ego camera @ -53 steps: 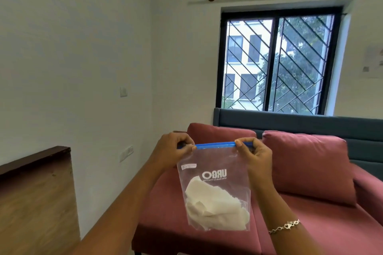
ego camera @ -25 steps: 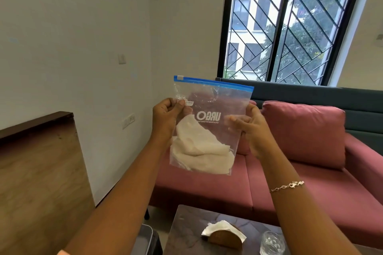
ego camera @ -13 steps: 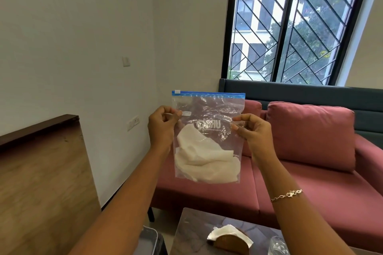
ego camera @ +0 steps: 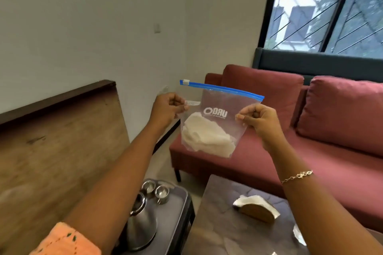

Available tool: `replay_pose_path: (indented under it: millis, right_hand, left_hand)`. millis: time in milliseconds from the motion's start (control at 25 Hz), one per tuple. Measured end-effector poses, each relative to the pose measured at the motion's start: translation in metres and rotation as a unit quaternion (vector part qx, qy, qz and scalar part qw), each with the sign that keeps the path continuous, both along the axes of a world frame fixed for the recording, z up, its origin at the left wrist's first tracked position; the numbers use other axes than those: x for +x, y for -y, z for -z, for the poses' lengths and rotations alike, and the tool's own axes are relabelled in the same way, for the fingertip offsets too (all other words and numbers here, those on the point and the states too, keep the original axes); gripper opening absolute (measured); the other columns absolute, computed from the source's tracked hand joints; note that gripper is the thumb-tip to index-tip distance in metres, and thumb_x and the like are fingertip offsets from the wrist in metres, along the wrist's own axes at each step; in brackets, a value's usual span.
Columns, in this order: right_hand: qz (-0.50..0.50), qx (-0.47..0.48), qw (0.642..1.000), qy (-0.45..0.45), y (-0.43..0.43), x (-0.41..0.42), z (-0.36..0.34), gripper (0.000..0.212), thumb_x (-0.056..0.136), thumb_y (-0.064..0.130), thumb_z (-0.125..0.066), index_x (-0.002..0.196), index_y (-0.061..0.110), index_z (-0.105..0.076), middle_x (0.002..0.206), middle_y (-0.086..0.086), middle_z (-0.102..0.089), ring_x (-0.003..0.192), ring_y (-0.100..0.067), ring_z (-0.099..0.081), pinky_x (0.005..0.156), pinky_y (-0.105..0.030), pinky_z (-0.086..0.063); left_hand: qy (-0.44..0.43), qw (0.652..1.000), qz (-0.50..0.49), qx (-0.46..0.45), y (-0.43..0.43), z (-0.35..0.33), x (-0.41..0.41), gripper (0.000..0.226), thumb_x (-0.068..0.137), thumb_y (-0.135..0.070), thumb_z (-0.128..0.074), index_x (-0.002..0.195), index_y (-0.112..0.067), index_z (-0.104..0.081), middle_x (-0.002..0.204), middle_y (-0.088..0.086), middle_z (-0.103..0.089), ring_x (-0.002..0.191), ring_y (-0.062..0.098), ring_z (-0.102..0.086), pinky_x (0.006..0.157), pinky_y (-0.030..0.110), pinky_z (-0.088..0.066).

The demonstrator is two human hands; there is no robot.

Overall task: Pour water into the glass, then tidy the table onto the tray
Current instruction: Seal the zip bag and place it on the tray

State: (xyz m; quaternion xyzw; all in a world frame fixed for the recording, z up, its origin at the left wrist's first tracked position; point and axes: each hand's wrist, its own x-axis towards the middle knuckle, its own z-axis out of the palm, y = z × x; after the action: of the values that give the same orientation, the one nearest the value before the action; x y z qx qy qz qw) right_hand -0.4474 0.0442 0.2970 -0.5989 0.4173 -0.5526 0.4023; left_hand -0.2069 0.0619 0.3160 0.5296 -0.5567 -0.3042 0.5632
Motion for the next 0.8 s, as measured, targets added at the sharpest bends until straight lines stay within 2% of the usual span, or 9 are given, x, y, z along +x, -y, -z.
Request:
replay_pose_path:
  millis: [120, 240, 320, 400, 480, 560, 640, 720, 800]
  right_hand:
    - [-0.025, 0.036, 0.998, -0.050, 0.013, 0.040, 0.031, 0.025, 0.075, -0.010, -0.065, 0.067, 0.012, -0.059, 0.072, -0.017, -0.062, 0.072, -0.023, -0.059, 0.069, -0.029, -0.050]
    - [-0.034, 0.073, 0.990, -0.114, 0.026, 0.084, 0.068, 0.028, 0.076, -0.005, -0.067, 0.065, 0.019, -0.059, 0.080, -0.018, -0.063, 0.079, -0.028, -0.060, 0.079, -0.046, -0.050]
    - [-0.038, 0.089, 0.986, -0.139, 0.033, 0.112, 0.093, 0.029, 0.077, -0.002, -0.067, 0.065, 0.022, -0.058, 0.074, -0.008, -0.064, 0.073, -0.022, -0.061, 0.075, -0.042, -0.051]
    - [-0.045, 0.103, 0.978, -0.177, 0.042, 0.140, 0.120, 0.028, 0.079, 0.000, -0.066, 0.066, 0.024, -0.058, 0.068, 0.004, -0.063, 0.065, -0.011, -0.059, 0.070, -0.032, -0.048]
    - [-0.051, 0.111, 0.968, -0.221, 0.051, 0.167, 0.148, 0.022, 0.080, 0.004, -0.065, 0.068, 0.020, -0.059, 0.065, 0.008, -0.060, 0.062, -0.008, -0.055, 0.068, -0.027, -0.043]
    - [-0.050, 0.123, 0.957, -0.256, 0.059, 0.188, 0.175, 0.012, 0.081, 0.009, -0.066, 0.074, 0.015, -0.058, 0.065, 0.001, -0.058, 0.061, -0.014, -0.050, 0.064, -0.029, -0.040]
    - [-0.056, 0.138, 0.945, -0.290, 0.066, 0.207, 0.201, 0.011, 0.082, 0.011, -0.065, 0.077, 0.012, -0.055, 0.064, -0.005, -0.054, 0.057, -0.015, -0.042, 0.055, -0.022, -0.036]
    - [-0.069, 0.160, 0.935, -0.309, 0.073, 0.223, 0.226, 0.011, 0.084, 0.010, -0.063, 0.078, 0.009, -0.054, 0.069, -0.014, -0.058, 0.059, -0.016, -0.044, 0.053, -0.018, -0.034]
    - [-0.079, 0.191, 0.926, -0.315, 0.081, 0.236, 0.250, 0.010, 0.085, 0.010, -0.061, 0.081, 0.003, -0.055, 0.078, -0.022, -0.063, 0.067, -0.020, -0.049, 0.061, -0.027, -0.036]
  left_hand:
    - [0.044, 0.997, -0.007, 0.069, 0.005, 0.025, 0.044, 0.024, 0.077, 0.001, -0.068, 0.067, -0.017, -0.056, 0.066, 0.002, -0.057, 0.066, 0.015, -0.055, 0.057, 0.026, -0.044]
    - [0.039, 0.992, -0.014, 0.116, 0.011, 0.060, 0.089, 0.024, 0.079, 0.003, -0.065, 0.068, -0.015, -0.054, 0.071, 0.006, -0.057, 0.069, 0.016, -0.056, 0.058, 0.028, -0.051]
    - [0.008, 0.991, -0.015, 0.136, 0.017, 0.087, 0.114, 0.025, 0.081, 0.007, -0.061, 0.069, -0.014, -0.052, 0.073, 0.008, -0.055, 0.071, 0.016, -0.057, 0.055, 0.024, -0.054]
    - [-0.015, 0.987, -0.026, 0.160, 0.024, 0.117, 0.140, 0.027, 0.082, 0.010, -0.058, 0.068, -0.013, -0.050, 0.073, 0.008, -0.055, 0.071, 0.016, -0.057, 0.053, 0.018, -0.054]
    - [-0.038, 0.981, -0.039, 0.188, 0.033, 0.150, 0.166, 0.030, 0.082, 0.013, -0.056, 0.067, -0.012, -0.049, 0.071, 0.007, -0.054, 0.070, 0.016, -0.056, 0.055, 0.017, -0.055]
    - [-0.053, 0.975, -0.045, 0.211, 0.042, 0.184, 0.188, 0.031, 0.081, 0.016, -0.055, 0.066, -0.011, -0.049, 0.069, 0.006, -0.052, 0.070, 0.017, -0.055, 0.062, 0.024, -0.056]
    - [-0.060, 0.969, -0.044, 0.234, 0.052, 0.217, 0.207, 0.032, 0.080, 0.017, -0.055, 0.066, -0.012, -0.051, 0.068, 0.006, -0.050, 0.069, 0.018, -0.052, 0.071, 0.034, -0.052]
    - [-0.066, 0.962, -0.041, 0.261, 0.062, 0.249, 0.223, 0.033, 0.080, 0.017, -0.055, 0.065, -0.012, -0.051, 0.068, 0.006, -0.049, 0.068, 0.018, -0.049, 0.072, 0.033, -0.049]
    - [-0.061, 0.956, -0.039, 0.285, 0.072, 0.276, 0.237, 0.033, 0.080, 0.017, -0.056, 0.065, -0.013, -0.051, 0.066, 0.006, -0.048, 0.065, 0.016, -0.048, 0.066, 0.027, -0.048]
